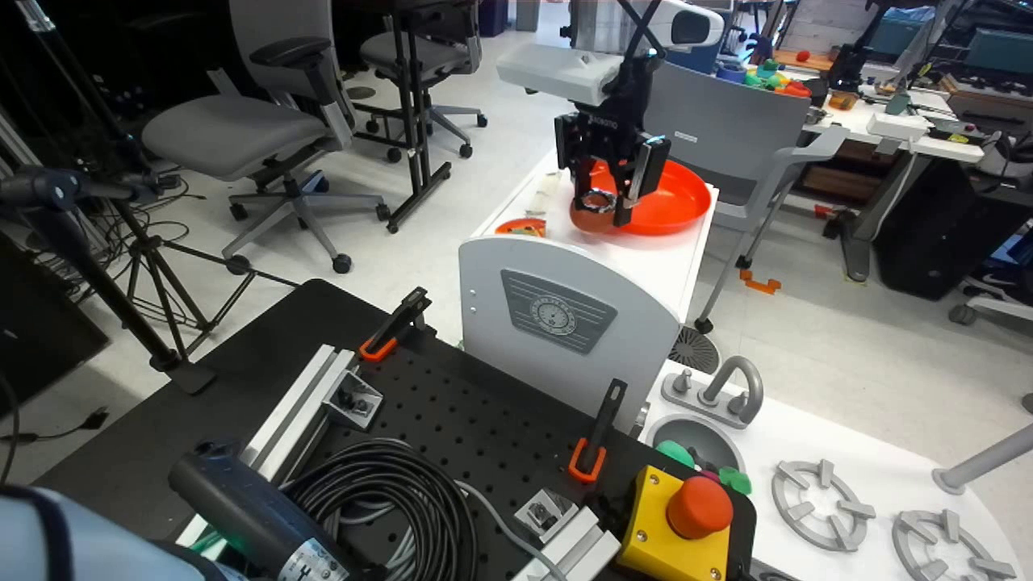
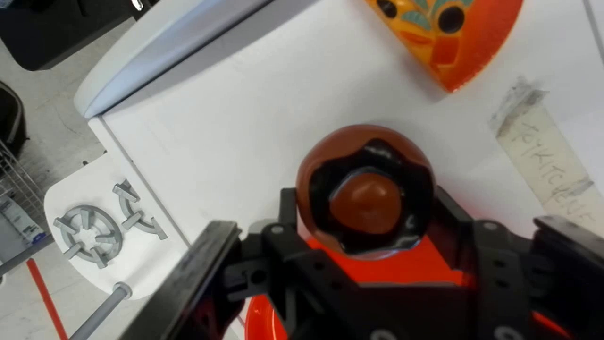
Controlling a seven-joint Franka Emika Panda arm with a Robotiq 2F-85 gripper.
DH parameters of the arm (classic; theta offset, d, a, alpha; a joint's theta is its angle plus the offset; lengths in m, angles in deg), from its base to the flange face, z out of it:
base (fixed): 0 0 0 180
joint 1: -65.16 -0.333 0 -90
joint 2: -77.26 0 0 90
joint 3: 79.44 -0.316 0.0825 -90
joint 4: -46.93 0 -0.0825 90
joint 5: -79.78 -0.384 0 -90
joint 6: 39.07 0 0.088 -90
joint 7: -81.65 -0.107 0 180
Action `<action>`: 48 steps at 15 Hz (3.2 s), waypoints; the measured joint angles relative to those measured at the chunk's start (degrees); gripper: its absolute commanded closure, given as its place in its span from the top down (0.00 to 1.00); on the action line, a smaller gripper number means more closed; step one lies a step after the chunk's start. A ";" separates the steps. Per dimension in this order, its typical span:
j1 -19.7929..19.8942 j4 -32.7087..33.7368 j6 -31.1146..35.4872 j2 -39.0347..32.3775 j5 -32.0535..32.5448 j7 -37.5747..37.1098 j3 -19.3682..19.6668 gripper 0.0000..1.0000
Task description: Remove the donut from the plate
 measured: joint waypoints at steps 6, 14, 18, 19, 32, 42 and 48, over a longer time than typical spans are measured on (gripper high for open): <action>-0.05 -1.08 0.00 0.49 0.42 0.09 -0.02 0.42; -0.09 -4.34 3.29 1.79 1.39 0.09 -0.06 0.94; -0.09 -4.46 3.31 1.95 1.41 0.31 -0.06 1.00; -0.09 -4.46 3.31 1.96 1.41 0.41 -0.06 1.00; -0.03 -7.15 8.00 5.38 1.40 0.99 -0.20 1.00; 1.78 -16.79 17.79 15.20 1.55 1.38 -0.92 1.00; 1.97 -17.00 17.79 15.44 1.63 1.59 -1.10 1.00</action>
